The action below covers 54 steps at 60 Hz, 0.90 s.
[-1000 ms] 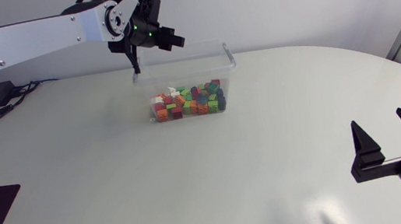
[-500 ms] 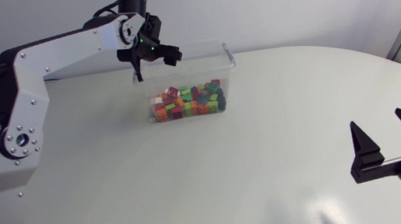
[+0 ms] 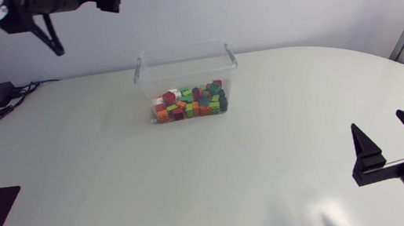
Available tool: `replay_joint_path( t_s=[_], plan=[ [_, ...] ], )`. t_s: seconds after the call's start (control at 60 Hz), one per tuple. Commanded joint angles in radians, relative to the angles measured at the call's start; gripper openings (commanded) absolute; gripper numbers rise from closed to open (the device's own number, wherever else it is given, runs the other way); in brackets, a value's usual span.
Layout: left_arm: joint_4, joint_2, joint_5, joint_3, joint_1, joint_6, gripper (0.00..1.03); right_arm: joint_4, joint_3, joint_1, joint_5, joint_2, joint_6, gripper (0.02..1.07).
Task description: Place the duplo bricks in the container
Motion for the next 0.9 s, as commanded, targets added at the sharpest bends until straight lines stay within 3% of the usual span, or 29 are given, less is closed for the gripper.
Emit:
replay_joint_path(
  t_s=[0.0,0.183,0.483,0.883],
  plan=[
    [0.005,-0.093,-0.002,-0.116,0.022,0.033,1.00,-0.010,-0.019,-0.001,-0.006,-0.007,-0.003,1.02],
    [0.057,-0.320,-0.002,-0.331,0.083,0.032,0.99,-0.010,-0.019,0.000,-0.008,-0.007,-0.002,1.02],
    [0.058,-0.661,-0.001,-0.682,0.186,0.032,0.99,-0.010,-0.019,0.000,-0.013,-0.007,-0.032,1.02],
    [0.064,-1.032,-0.001,-1.012,0.289,0.043,0.99,-0.012,-0.019,0.003,-0.022,-0.007,-0.037,1.02]
  ],
)
